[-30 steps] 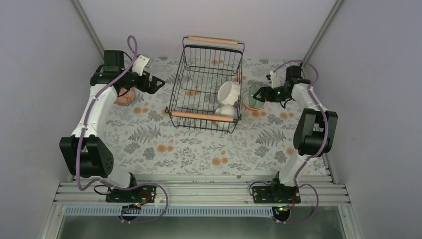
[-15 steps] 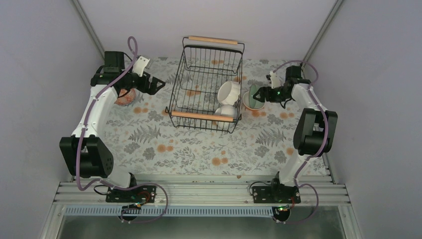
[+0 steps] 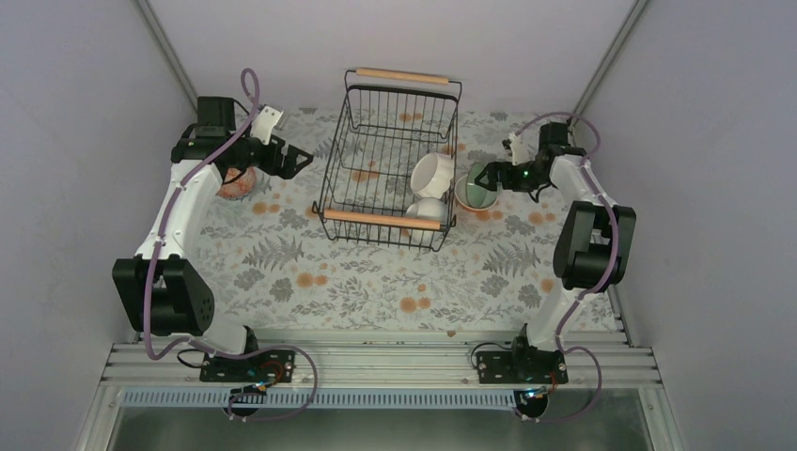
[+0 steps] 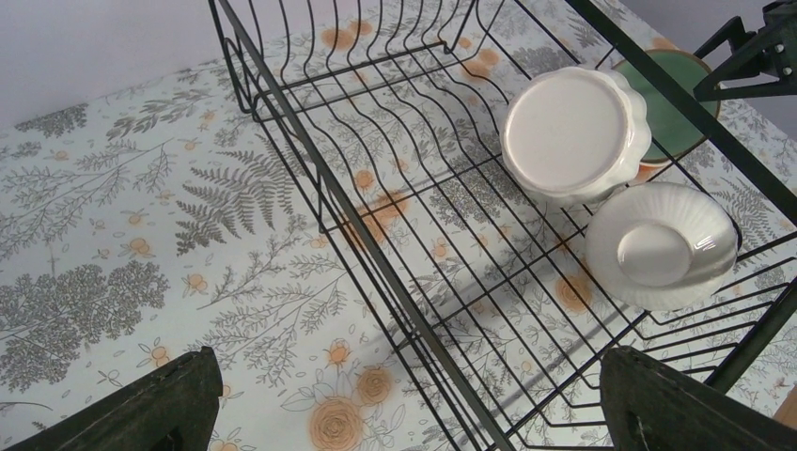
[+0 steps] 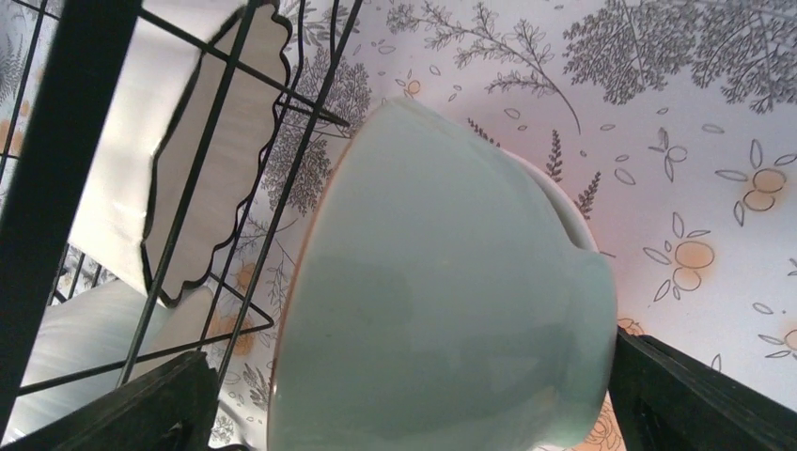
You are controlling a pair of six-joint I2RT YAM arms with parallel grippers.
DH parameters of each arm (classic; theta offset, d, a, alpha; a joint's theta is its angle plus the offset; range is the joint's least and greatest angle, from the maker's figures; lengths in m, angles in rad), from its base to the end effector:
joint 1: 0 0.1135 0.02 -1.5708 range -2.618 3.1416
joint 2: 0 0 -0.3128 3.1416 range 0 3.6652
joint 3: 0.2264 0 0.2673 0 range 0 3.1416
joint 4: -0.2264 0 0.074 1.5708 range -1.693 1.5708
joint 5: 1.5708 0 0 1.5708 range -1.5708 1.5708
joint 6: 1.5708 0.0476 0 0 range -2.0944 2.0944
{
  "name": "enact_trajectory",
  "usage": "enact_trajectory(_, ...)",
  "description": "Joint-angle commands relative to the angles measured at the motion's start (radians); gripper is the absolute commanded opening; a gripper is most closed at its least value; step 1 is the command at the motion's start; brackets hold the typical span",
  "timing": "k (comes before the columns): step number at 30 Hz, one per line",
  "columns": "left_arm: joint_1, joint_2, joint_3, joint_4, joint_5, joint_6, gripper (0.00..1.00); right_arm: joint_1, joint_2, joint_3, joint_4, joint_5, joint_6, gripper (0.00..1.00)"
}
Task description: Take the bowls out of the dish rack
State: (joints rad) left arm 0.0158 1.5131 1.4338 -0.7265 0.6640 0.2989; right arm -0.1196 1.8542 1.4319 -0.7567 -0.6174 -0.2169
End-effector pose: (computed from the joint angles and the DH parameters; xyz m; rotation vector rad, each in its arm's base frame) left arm 0.3440 -0.0239 0.3845 0.6189 2.1573 -0.6168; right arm 0.4131 -0.0219 0.2575 -0.2871 2.5564 0.7218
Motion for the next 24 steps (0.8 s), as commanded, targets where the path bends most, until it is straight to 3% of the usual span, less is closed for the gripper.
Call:
enact_trajectory(1,0.006,-0.024,-0.010,0.019,0.028,-0.007,1.00,-0.006,0.001,0.053,0.002,0.008,-0.008,1.00)
enact_trajectory(9,0.006,-0.026,-0.009,0.016,0.030,-0.007,1.00,-0.005,-0.038,0.109,-0.014,0.122,-0.009,1.00)
enact_trajectory(24,0.009,-0.014,0.023,0.004,0.008,0.001,1.00,0.056,-0.183,0.063,-0.035,0.265,-0.075,0.95)
